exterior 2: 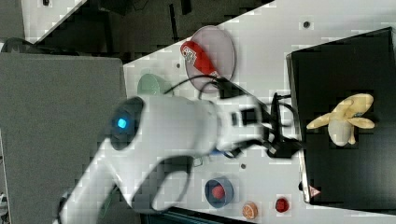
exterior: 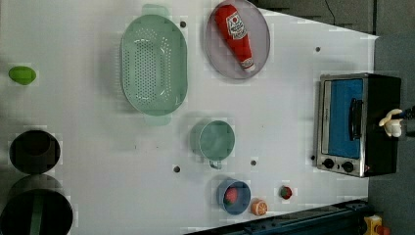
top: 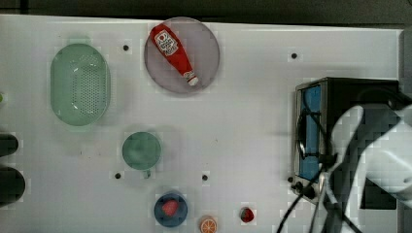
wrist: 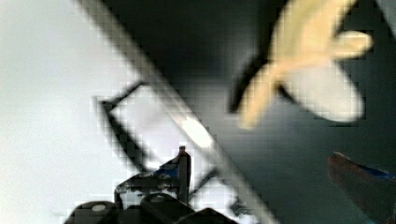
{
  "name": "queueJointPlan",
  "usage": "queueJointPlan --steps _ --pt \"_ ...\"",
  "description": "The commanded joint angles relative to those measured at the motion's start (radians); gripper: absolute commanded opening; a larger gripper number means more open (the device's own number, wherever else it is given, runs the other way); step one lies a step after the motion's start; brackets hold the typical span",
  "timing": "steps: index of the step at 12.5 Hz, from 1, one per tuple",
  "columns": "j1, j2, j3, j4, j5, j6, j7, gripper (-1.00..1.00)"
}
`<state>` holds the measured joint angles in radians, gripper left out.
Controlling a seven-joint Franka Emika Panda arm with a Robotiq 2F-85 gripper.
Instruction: Pick banana from table and place on oven.
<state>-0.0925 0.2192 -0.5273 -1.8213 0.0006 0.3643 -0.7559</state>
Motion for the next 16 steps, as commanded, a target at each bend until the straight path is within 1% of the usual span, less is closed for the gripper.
queueJointPlan --steps 1,4,6,7,9,11,16 --pt "0.077 -0.096 0.154 0.042 0.042 0.01 0.153 1.0" --pt "0.099 -0.16 0.278 0.042 0.042 -0.039 0.479 1.0" --pt "0.108 -0.215 0.35 0.04 0.042 -0.107 0.712 1.0" --pt "0.109 -0.243 0.381 0.04 0.042 -0.159 0.767 1.0" --pt "0.109 -0.308 0.422 0.043 0.039 -0.222 0.767 1.0" --pt "0.109 -0.371 0.431 0.033 0.005 -0.293 0.77 1.0" --pt "0.106 -0.409 0.423 0.031 -0.009 -0.3 0.774 1.0"
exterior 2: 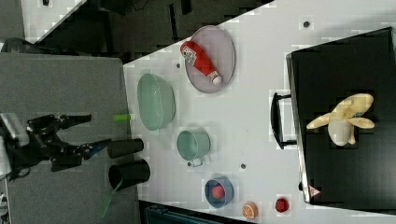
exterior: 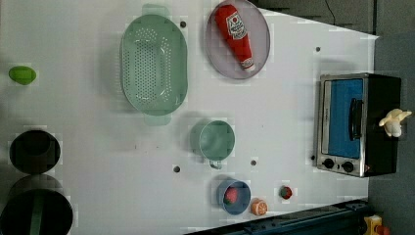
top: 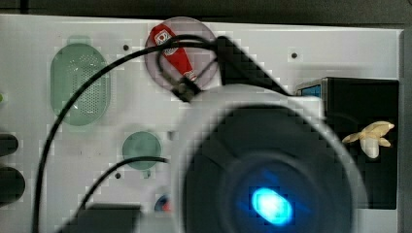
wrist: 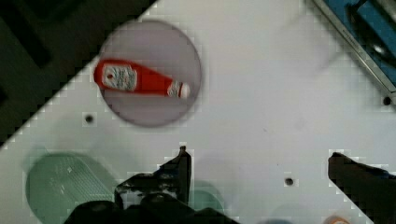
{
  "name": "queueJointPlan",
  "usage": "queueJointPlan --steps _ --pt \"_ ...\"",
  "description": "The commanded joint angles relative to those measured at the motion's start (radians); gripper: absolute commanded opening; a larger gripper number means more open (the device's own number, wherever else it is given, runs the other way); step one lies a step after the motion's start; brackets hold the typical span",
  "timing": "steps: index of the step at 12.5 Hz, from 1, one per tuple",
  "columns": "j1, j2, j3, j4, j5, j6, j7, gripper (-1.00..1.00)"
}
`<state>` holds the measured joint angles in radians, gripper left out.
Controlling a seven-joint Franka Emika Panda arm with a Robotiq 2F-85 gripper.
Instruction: Pick banana from table and place on oven.
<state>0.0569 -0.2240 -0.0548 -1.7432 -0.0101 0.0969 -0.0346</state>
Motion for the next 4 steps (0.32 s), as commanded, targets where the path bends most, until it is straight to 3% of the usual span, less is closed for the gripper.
queueJointPlan --steps 1,4 --pt "-0.043 0.035 -0.05 -0.047 0.002 -0.033 0.053 1.0" --pt "-0.043 0.038 -0.049 -0.048 0.002 -0.033 0.053 1.0"
